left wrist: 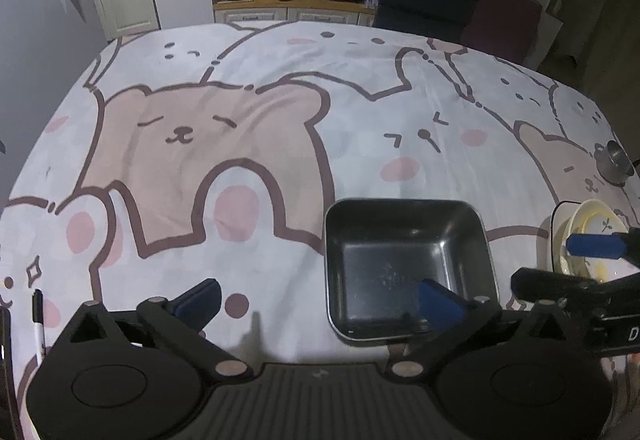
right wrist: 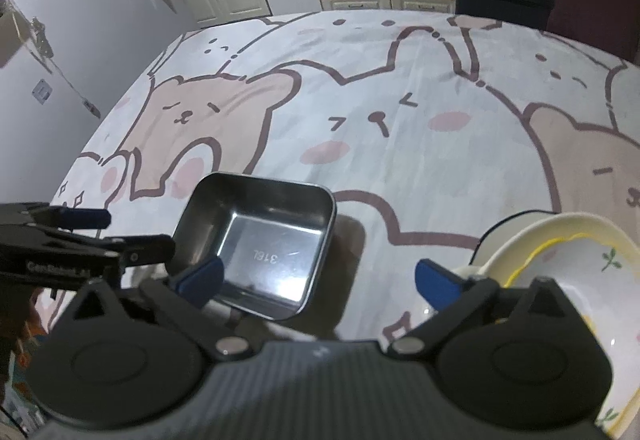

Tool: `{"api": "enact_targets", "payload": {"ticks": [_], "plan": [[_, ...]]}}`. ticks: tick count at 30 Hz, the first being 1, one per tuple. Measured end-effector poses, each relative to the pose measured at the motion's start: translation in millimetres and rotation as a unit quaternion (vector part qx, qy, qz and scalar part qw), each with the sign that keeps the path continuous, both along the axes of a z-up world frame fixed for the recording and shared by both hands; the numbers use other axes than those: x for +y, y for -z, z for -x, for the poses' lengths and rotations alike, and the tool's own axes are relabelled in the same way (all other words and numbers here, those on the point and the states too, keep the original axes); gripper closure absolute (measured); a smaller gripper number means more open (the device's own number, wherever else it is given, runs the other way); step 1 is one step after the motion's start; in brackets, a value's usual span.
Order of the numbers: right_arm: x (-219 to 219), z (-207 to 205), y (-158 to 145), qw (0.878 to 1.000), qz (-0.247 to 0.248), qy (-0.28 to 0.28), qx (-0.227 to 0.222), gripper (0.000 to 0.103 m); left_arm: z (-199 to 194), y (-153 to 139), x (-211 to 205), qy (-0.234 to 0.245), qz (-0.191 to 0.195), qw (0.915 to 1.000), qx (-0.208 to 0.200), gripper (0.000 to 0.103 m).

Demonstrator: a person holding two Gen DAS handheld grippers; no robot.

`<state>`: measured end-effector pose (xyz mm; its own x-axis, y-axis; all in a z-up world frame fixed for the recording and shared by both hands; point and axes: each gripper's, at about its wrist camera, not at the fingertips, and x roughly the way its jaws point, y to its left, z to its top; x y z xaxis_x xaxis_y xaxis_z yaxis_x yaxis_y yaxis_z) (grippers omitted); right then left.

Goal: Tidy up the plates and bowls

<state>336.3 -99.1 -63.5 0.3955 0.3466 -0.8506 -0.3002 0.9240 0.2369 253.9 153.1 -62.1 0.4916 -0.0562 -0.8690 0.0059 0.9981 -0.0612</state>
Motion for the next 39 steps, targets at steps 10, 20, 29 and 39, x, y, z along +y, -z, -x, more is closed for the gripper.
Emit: {"api": "enact_targets", "payload": {"ticks": [10, 20, 29, 39], "plan": [[-48.2, -3.4, -31.4, 0.998, -0.004, 0.031, -0.058, 0.000, -17.9, -27.0, -38.0, 0.013, 0.003, 0.9993, -0.035, 0.000], [-156.4, -21.2, -41.3, 0.988, 0.007, 0.130, -0.082, 0.000, -55.3, -35.6, -121.4, 0.060, 0.027, 0.9964, -0.053, 0.000], [-267.5, -19.1, -33.5, 0.969, 0.013, 0.230, -0.089, 0.000, -83.5, -38.4, -218.3, 0.115, 0.054, 0.9896, -0.067, 0.000], [-366.1, -18.8, -9.9, 0.946, 0.027, 0.306, -0.103, 0.000, -102.2, -21.2, -308.4, 0.125, 0.126, 0.9813, -0.074, 0.000]]}}
